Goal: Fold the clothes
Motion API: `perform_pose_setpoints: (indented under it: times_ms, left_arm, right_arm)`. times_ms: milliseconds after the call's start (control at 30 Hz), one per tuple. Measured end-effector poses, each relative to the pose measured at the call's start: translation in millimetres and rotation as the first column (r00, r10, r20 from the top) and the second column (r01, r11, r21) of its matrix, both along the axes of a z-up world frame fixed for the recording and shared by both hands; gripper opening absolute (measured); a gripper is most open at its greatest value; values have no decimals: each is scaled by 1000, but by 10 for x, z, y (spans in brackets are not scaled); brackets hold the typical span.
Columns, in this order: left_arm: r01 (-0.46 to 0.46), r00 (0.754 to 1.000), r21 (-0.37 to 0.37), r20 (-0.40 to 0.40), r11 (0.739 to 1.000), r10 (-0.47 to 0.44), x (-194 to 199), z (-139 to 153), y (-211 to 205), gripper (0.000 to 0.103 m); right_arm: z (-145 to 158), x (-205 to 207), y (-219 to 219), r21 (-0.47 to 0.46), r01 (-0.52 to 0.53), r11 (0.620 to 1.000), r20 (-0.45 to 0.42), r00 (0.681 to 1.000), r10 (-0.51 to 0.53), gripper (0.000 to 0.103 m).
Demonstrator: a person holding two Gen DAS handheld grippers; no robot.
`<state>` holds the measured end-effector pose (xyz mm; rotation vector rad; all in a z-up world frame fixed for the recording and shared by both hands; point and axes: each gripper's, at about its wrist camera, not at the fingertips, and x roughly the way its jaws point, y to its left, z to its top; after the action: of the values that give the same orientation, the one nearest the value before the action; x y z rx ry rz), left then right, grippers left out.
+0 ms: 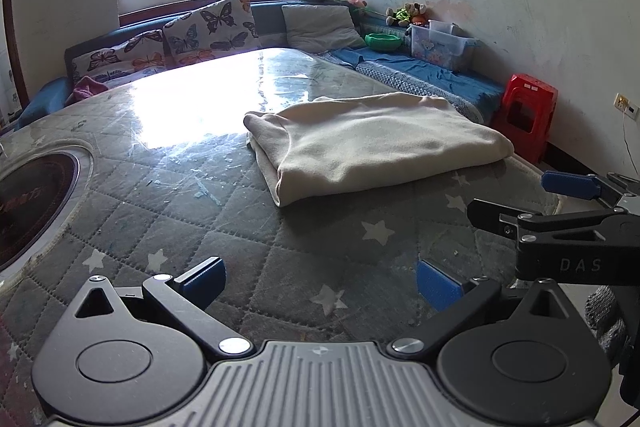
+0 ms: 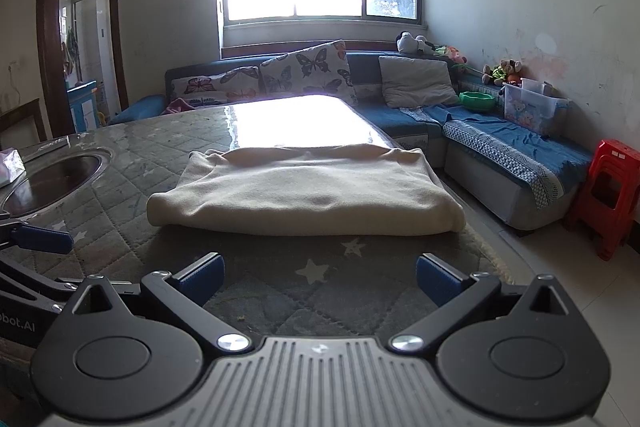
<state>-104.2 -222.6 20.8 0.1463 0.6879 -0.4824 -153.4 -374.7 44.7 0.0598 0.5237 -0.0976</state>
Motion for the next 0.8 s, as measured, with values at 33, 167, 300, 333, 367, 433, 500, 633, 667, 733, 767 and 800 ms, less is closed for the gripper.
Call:
perform_pose_setpoints:
  times_ms: [33, 167, 300, 333, 367, 433, 500, 633, 667, 733, 767, 800]
  left_arm:
    - [0, 1000, 1, 0, 1000, 0, 1, -1, -3, 103]
    - [-1, 1000, 2, -4, 1000, 1, 11, -7, -2, 103]
    - [-3, 1000, 4, -6, 1000, 3, 22, -13, -4, 103]
    - [-3, 1000, 5, -7, 1000, 3, 24, -15, -7, 103]
    - [-2, 1000, 6, -8, 1000, 2, 26, -15, -11, 103]
    - [-1, 1000, 6, -8, 1000, 1, 28, -14, -14, 103]
    - [0, 1000, 6, -8, 1000, 0, 32, -13, -15, 103]
    - [-2, 1000, 8, -10, 1000, 2, 42, -14, -19, 103]
    - [-2, 1000, 8, -10, 1000, 2, 44, -13, -20, 103]
    - [-1, 1000, 7, -11, 1000, 1, 50, -10, -22, 103]
    - [-1, 1000, 7, -12, 1000, 1, 55, -10, -24, 103]
    - [-1, 1000, 8, -12, 1000, 1, 60, -9, -26, 103]
  right_arm:
    - [-1, 1, 0, 0, 0, 1000, -1, 1000, 0, 103]
    - [-6, 16, 4, -4, 2, 1000, -8, 1000, -2, 103]
    - [-14, 28, -1, -2, 4, 1000, -13, 1000, -4, 103]
    - [-15, 30, -3, -2, 4, 1000, -14, 1000, -4, 103]
    - [-16, 32, -5, -2, 4, 1000, -14, 1000, -4, 103]
    - [-21, 34, -10, -1, 7, 1000, -16, 1000, -7, 103]
    - [-27, 38, -17, 3, 8, 1000, -18, 1000, -8, 103]
    - [-39, 49, -25, 5, 12, 1000, -22, 1000, -12, 103]
    - [-42, 52, -27, 6, 13, 1000, -23, 1000, -13, 103]
    - [-45, 59, -28, 9, 13, 1000, -24, 1000, -13, 103]
    - [-45, 62, -29, 9, 13, 1000, -26, 1000, -13, 103]
    - [-44, 64, -29, 9, 13, 1000, -27, 1000, -13, 103]
